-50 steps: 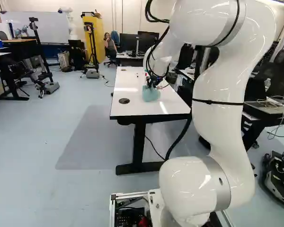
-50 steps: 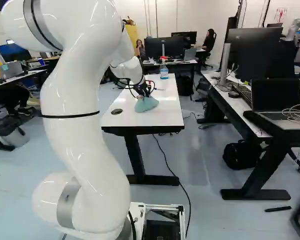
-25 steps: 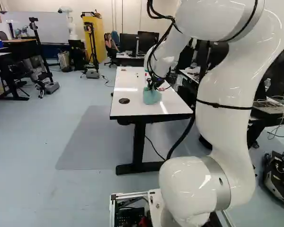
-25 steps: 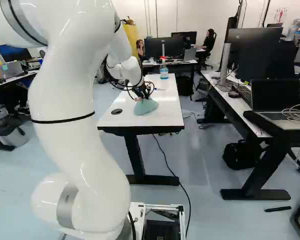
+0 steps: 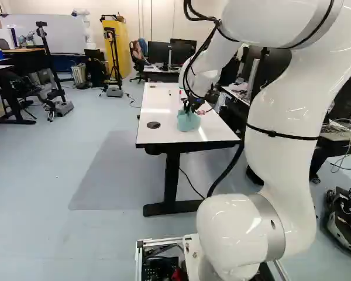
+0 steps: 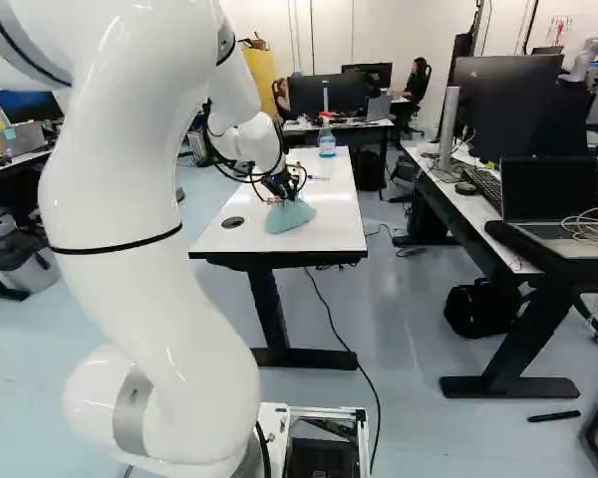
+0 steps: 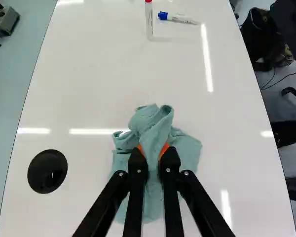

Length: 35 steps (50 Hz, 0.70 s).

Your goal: Clean the table with the green towel

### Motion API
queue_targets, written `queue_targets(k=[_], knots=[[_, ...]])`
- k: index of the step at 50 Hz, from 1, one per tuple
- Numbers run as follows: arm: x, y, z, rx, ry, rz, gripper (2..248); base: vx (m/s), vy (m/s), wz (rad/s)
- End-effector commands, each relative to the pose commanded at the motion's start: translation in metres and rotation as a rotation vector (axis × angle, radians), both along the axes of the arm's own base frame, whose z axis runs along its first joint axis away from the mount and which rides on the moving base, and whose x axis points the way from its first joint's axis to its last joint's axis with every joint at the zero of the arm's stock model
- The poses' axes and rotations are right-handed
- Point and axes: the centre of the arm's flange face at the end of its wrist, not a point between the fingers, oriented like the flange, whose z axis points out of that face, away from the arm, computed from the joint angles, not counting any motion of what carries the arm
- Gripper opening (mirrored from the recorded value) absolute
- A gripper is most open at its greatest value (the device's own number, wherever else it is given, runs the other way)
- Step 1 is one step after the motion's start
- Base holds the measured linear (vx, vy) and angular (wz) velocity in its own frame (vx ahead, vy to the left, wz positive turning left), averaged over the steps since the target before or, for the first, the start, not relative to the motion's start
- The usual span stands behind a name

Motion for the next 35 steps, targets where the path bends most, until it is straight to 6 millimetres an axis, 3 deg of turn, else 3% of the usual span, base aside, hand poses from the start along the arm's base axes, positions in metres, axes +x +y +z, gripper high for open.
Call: queue_targets(k=[11,35], knots=[[-0.01,-0.002,0.002,0.0,0.0,-0.005,42,0.0,0.0,0.0],[-0.039,-0.019,0.028,-0.002,-0.04,-0.039,42,0.0,0.0,0.0]])
